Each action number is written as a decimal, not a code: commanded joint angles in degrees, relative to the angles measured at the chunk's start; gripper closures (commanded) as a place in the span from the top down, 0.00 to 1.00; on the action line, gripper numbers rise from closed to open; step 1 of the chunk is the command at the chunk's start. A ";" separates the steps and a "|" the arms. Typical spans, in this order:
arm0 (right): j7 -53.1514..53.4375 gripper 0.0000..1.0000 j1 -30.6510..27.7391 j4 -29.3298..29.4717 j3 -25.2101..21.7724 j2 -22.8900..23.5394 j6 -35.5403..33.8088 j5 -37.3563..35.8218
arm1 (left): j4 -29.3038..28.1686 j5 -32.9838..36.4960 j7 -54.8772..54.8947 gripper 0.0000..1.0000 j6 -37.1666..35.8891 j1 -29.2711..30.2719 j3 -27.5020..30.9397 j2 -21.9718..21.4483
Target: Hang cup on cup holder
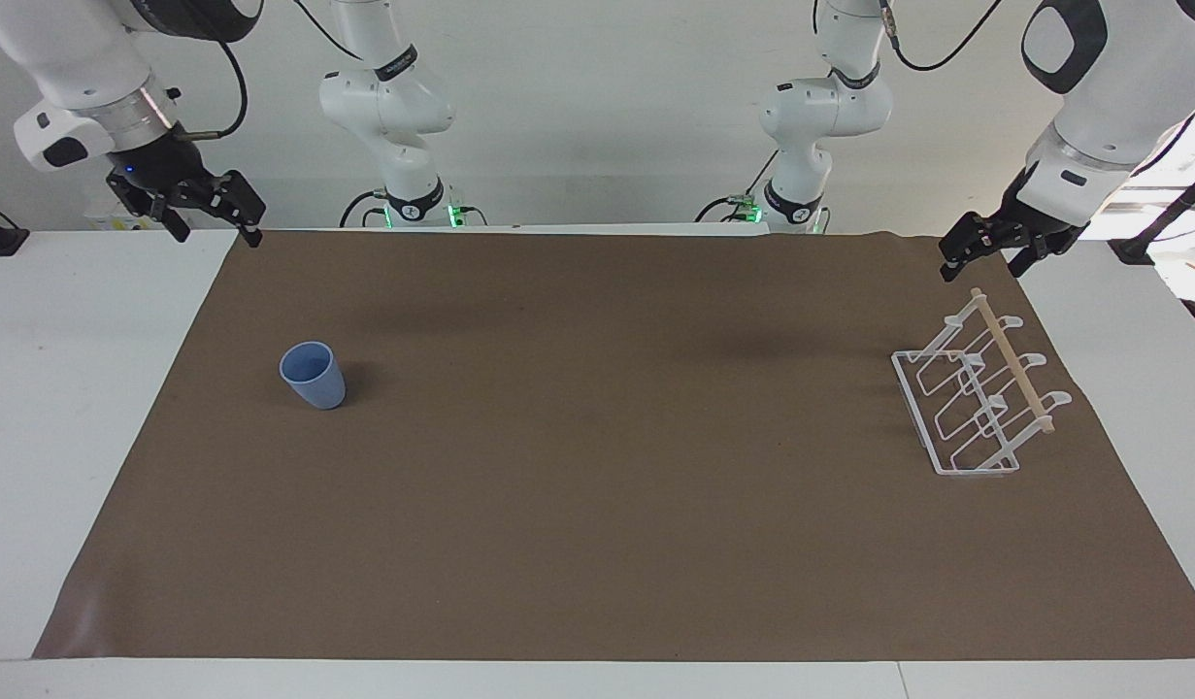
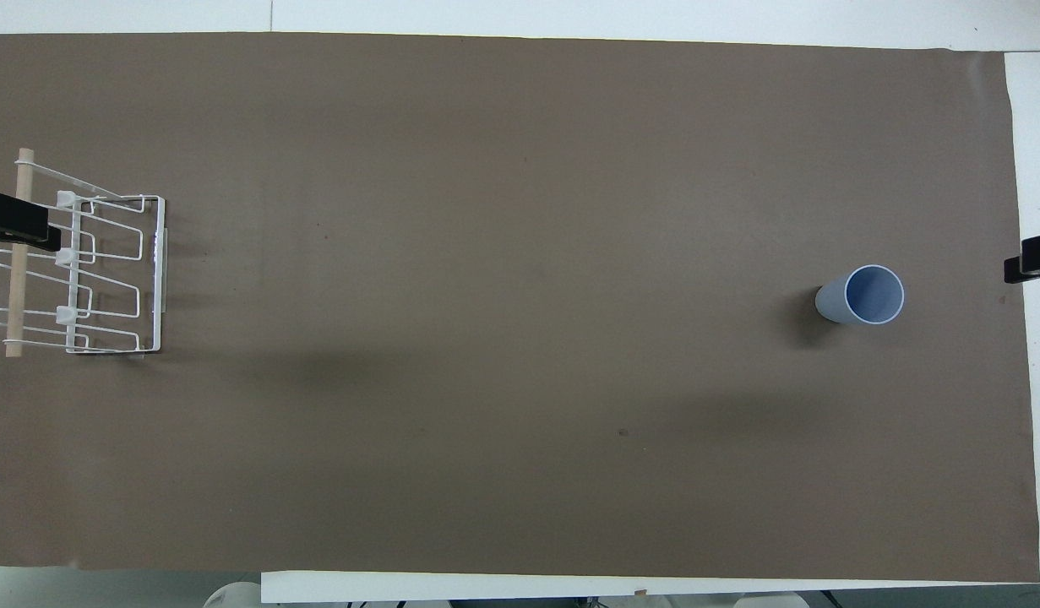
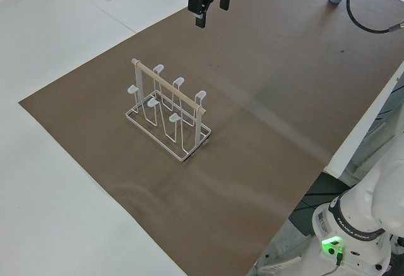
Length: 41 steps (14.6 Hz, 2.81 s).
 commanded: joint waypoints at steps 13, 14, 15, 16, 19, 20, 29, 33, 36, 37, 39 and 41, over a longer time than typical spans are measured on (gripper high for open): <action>-17.72 1.00 -3.01 -18.97 -0.06 3.45 23.99 0.62 | 0.26 0.78 -0.44 1.00 -0.97 -0.46 0.38 -0.07; -17.81 1.00 -2.66 -19.86 0.03 5.03 26.81 0.62 | 0.26 0.78 -0.44 1.00 -1.06 -0.46 0.38 -0.07; -17.72 1.00 -2.31 -20.04 0.03 6.52 28.06 0.62 | 0.26 0.78 -0.44 1.00 -0.97 -0.46 0.38 -0.07; -17.63 1.00 -2.22 -20.04 0.03 7.50 28.42 0.62 | 0.26 0.78 -0.44 1.00 -0.97 -0.46 0.38 -0.07; -19.20 1.00 -2.40 -21.70 0.03 8.56 30.42 0.62 | 0.26 0.78 -0.44 1.00 -1.06 -0.46 0.38 -0.07; -20.17 1.00 -2.83 -23.28 0.03 8.91 32.27 0.62 | 0.26 0.78 -0.44 1.00 -0.97 -0.46 0.38 -0.07; -23.35 0.20 -3.54 -27.51 0.03 11.46 36.68 0.62 | 0.26 1.04 -0.35 1.00 -4.03 -0.54 0.47 -0.25; -23.69 0.00 -2.84 -27.08 0.12 11.64 35.81 0.63 | -0.62 1.04 -0.97 1.00 -5.37 -0.28 0.56 -0.78; -24.48 0.00 -2.40 -24.28 0.91 11.99 31.70 1.15 | -2.46 1.04 -3.68 1.00 -4.58 0.16 0.47 -1.65; -24.49 0.00 -1.44 -21.13 1.17 12.25 27.32 4.63 | -3.69 1.04 -4.48 1.00 -4.23 0.16 0.39 -2.35; -24.40 0.00 -1.60 -14.79 1.17 12.43 15.47 16.38 | -6.76 0.87 -7.63 1.00 -2.30 -0.45 0.30 -3.67; -24.49 0.00 -2.39 -13.89 0.91 11.82 7.19 30.44 | -8.70 0.26 -14.29 1.00 -1.24 -0.98 0.03 -4.64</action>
